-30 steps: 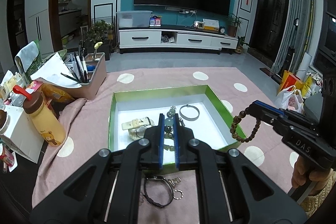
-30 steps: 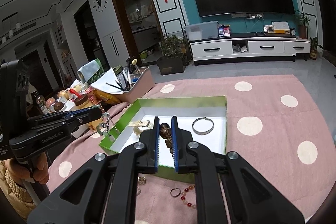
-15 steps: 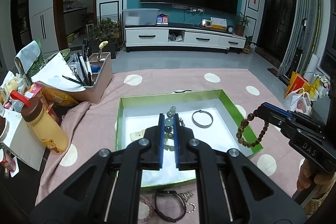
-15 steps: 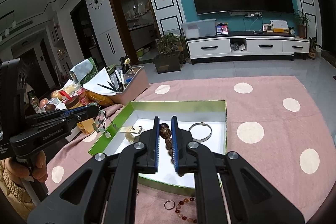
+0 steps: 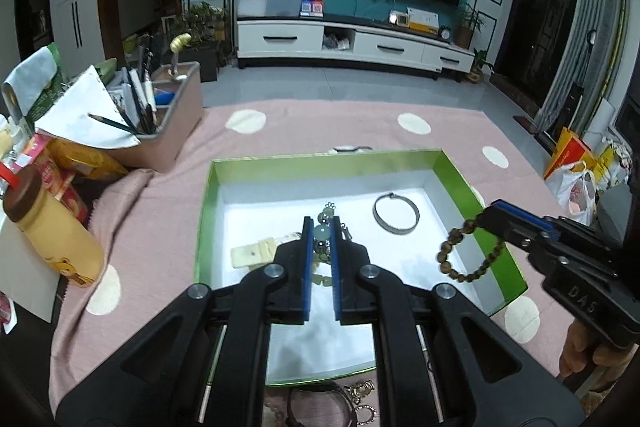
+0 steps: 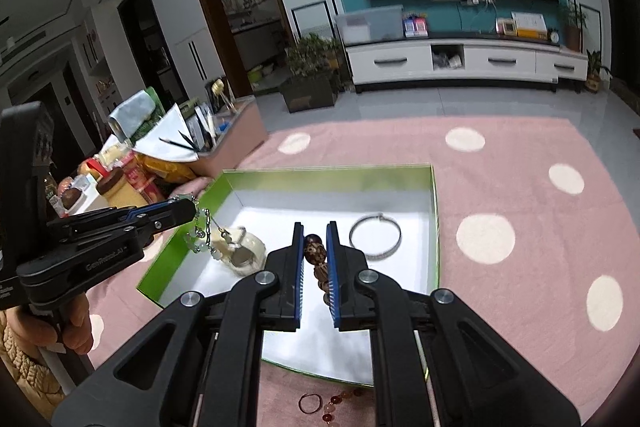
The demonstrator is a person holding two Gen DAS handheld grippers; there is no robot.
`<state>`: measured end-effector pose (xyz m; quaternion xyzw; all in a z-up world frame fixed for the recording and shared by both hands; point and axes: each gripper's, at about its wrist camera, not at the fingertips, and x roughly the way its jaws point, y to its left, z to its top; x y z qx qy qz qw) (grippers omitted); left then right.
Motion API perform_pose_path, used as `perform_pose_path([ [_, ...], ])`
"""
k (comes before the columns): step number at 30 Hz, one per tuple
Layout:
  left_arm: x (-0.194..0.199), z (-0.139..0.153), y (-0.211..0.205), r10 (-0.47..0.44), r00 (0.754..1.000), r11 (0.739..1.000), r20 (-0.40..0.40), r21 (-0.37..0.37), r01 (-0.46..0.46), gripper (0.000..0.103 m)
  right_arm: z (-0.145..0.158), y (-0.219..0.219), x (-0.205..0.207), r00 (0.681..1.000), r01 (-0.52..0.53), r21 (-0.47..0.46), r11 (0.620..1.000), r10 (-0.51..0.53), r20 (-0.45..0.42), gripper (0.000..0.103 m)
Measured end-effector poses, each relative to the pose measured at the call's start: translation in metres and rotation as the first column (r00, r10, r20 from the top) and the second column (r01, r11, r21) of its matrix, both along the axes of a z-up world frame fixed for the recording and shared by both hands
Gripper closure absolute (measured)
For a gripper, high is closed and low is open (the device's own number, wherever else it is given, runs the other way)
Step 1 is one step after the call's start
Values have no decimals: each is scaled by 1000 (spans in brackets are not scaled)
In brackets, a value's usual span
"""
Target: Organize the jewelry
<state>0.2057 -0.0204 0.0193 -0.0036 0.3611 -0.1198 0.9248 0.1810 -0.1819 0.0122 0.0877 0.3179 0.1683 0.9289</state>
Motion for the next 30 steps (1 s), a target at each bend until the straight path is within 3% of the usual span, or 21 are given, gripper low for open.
perform_pose_path([
  [9,3,-26,-18,-34,997,999,-69,33,37,95,-23,-4,8,994,38,-4,999,-38,-98,92],
  [12,4,-30,-16,-19,996,999,-83,37,23,82,-24,-7,6,993,44,1,999,-43,-106,80],
  [14,1,-30,-16,-13,996,999,-86,38,16,66,-24,-9,2,993,51,3,999,-50,-105,73],
  [20,-17,-21,-14,-4,998,999,-63,42,6,33,-21,-21,-21,992,91,21,996,-88,-90,67],
  [23,-31,-16,-14,0,999,998,-43,66,3,22,-19,-26,-38,991,108,28,994,-106,-82,54],
  [27,-50,-16,-14,10,999,995,-45,97,-6,11,-17,-32,-62,990,123,25,992,-121,-78,52],
  [30,-65,-18,-11,26,998,994,-59,112,-19,6,-16,-35,-78,987,141,12,990,-140,-80,37],
])
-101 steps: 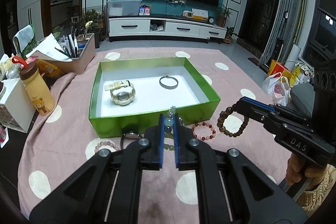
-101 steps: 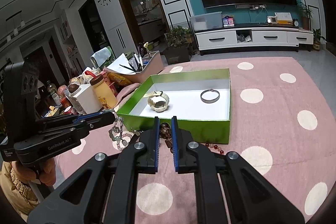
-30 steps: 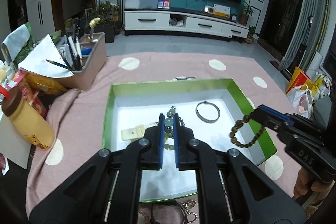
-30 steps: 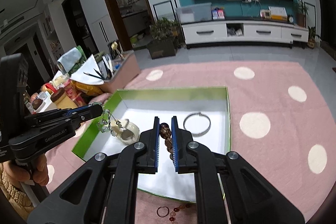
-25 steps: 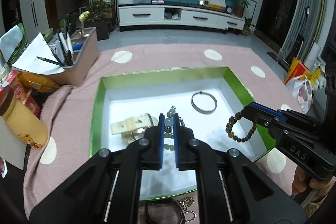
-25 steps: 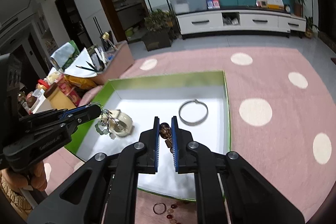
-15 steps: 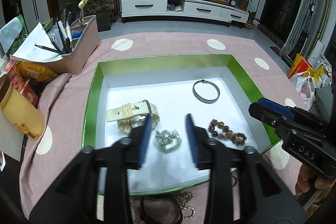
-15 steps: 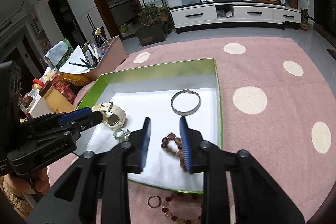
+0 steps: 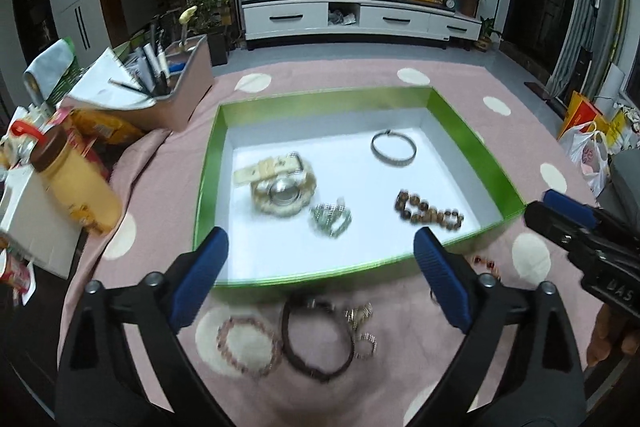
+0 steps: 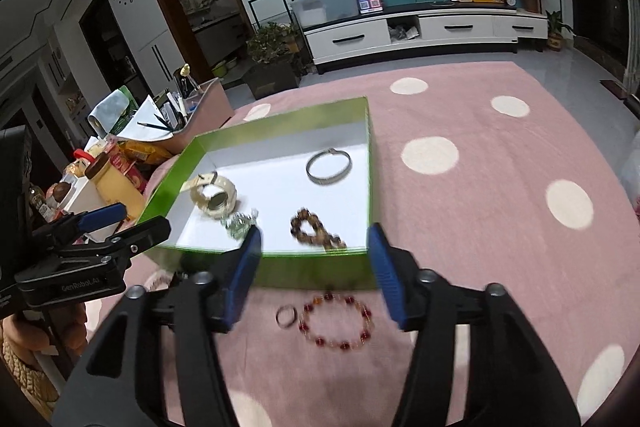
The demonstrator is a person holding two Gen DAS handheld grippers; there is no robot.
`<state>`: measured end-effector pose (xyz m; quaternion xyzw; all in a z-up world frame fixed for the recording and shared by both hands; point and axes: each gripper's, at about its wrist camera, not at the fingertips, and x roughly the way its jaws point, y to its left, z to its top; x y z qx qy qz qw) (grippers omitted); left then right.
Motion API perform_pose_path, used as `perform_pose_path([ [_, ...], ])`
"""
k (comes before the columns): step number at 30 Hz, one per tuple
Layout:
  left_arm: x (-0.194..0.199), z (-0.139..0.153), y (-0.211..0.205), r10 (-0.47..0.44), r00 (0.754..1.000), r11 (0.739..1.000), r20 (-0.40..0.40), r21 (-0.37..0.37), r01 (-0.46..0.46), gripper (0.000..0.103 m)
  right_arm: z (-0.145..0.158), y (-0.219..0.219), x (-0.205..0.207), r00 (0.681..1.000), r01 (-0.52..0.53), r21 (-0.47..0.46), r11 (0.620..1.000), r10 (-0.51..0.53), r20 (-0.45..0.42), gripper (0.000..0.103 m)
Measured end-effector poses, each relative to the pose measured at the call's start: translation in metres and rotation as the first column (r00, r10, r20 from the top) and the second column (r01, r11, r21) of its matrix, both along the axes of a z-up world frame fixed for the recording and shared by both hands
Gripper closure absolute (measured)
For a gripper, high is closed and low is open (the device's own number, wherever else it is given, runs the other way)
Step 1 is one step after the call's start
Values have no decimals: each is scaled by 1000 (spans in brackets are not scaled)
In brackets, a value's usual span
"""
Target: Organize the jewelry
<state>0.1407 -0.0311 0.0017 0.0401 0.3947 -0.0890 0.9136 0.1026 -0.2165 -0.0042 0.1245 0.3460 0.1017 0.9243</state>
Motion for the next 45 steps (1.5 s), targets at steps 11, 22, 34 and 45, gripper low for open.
perform_pose_path([
  [11,-48,-1,24,49,998,998,-44,-28,-50,2,1,-2,-56,999,48,-56,997,-49,-20,8],
  [22,-81,-6,29,49,996,998,-76,-46,-53,2,2,7,-88,999,22,-89,996,-24,-23,8],
  [34,-104,-17,33,30,992,997,-119,-72,-39,2,-9,13,-102,998,3,-96,995,-8,-59,8],
  [45,-112,-24,37,26,990,995,-137,-89,-39,2,-15,26,-107,996,-33,-111,993,24,-81,8],
])
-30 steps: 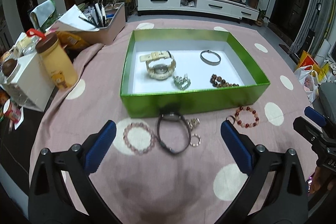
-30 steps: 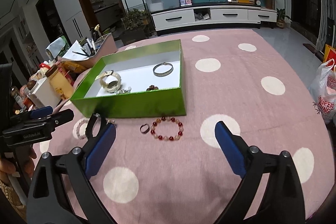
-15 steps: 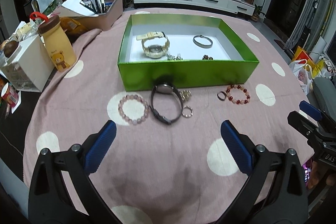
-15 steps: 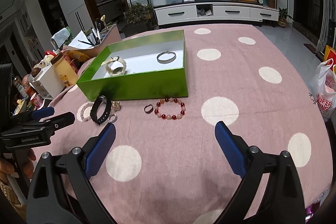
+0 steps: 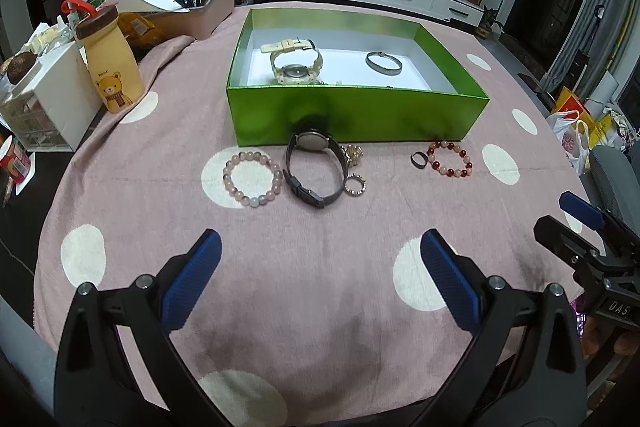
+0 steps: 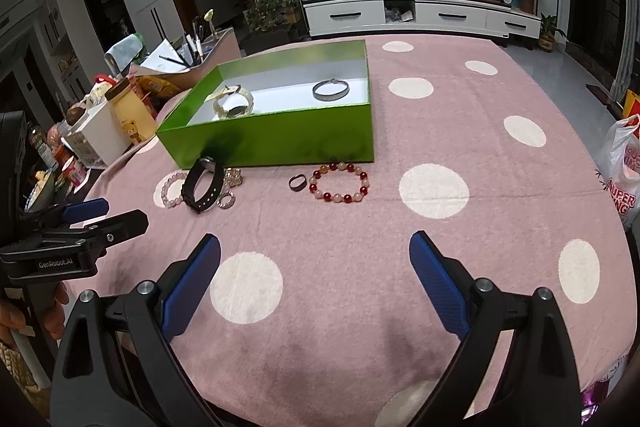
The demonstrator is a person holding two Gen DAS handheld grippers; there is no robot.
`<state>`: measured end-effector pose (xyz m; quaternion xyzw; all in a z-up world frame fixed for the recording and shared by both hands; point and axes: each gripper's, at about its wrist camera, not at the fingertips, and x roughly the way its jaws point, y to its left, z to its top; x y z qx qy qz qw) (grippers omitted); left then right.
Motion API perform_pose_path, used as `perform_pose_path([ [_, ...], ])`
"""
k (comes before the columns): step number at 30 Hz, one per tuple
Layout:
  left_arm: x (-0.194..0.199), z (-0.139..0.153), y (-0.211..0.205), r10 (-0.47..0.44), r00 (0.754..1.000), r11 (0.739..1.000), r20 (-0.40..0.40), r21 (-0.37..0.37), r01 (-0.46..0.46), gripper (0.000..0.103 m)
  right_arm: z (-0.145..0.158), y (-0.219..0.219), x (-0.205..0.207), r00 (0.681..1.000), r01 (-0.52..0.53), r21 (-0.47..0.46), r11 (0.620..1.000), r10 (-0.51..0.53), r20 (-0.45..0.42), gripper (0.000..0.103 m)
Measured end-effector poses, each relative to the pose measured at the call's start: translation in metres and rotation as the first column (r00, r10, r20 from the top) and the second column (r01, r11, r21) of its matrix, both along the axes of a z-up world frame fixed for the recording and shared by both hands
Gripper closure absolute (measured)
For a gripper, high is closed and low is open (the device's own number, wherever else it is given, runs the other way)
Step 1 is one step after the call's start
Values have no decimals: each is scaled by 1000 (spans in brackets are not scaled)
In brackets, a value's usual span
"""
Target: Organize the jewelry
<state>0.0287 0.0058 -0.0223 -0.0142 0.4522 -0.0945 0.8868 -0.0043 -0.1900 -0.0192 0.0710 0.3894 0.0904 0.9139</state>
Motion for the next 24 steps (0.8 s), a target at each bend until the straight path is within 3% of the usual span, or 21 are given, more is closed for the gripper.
perform_pose_path([
  [24,10,-23,8,3,1000,1000,-20,-21,-3,2,-23,7,19,998,-13,-2,1000,13,-56,8],
])
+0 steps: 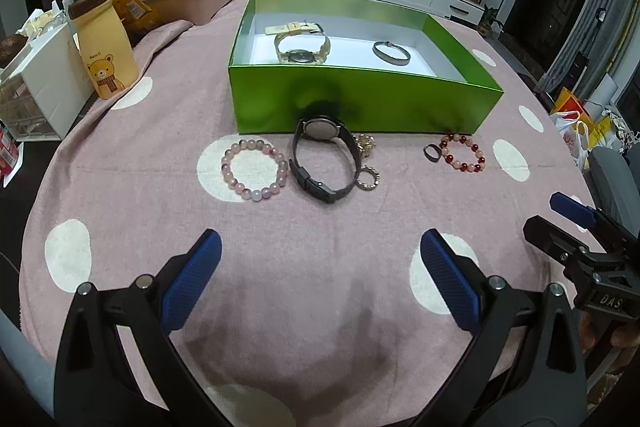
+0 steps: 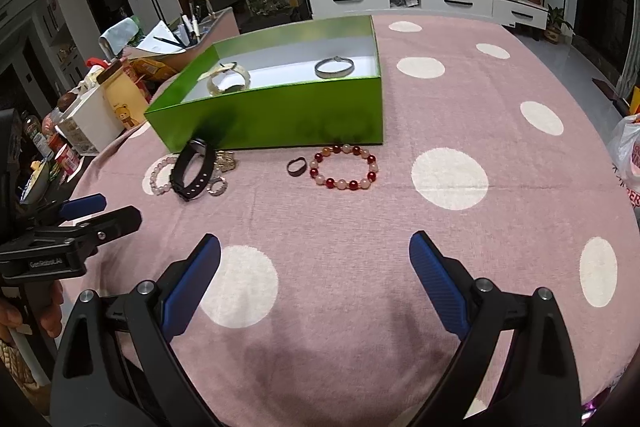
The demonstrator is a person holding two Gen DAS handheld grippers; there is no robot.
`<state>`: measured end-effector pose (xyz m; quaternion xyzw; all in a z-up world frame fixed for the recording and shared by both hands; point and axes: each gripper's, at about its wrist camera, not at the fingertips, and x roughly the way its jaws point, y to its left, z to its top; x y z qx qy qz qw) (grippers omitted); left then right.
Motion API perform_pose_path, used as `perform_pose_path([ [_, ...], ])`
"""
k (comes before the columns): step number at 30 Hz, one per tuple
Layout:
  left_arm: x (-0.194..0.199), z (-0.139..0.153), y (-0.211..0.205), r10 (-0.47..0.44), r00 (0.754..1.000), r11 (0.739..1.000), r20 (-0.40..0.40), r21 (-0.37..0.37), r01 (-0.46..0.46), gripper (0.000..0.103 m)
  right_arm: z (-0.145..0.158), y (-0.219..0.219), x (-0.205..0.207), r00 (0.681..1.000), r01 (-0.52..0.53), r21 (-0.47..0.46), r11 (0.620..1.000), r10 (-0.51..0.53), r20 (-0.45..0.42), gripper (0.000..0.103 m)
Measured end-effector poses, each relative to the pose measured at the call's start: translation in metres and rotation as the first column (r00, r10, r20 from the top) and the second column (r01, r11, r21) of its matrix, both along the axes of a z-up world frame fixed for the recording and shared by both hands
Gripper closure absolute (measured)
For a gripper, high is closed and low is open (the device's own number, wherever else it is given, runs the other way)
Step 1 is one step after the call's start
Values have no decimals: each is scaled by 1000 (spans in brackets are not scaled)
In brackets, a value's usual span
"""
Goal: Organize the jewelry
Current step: 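Grasp the black watch with the left gripper while the right grasps the black ring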
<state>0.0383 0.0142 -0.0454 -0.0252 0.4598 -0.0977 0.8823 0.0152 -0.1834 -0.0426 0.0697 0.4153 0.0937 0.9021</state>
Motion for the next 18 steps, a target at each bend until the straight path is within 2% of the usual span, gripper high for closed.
perform_pose_path([
  [9,7,-7,6,-4,1000,999,12,-39,4,3,-12,-2,14,1000,-7,7,1000,7,-18,8],
  [14,14,-9,2,-32,999,998,20,-50,33,18,-16,-2,20,1000,-15,7,1000,15,-15,8],
  [18,21,-9,-7,-67,997,996,29,-50,69,26,-18,-4,24,1000,-14,7,1000,14,-13,8],
])
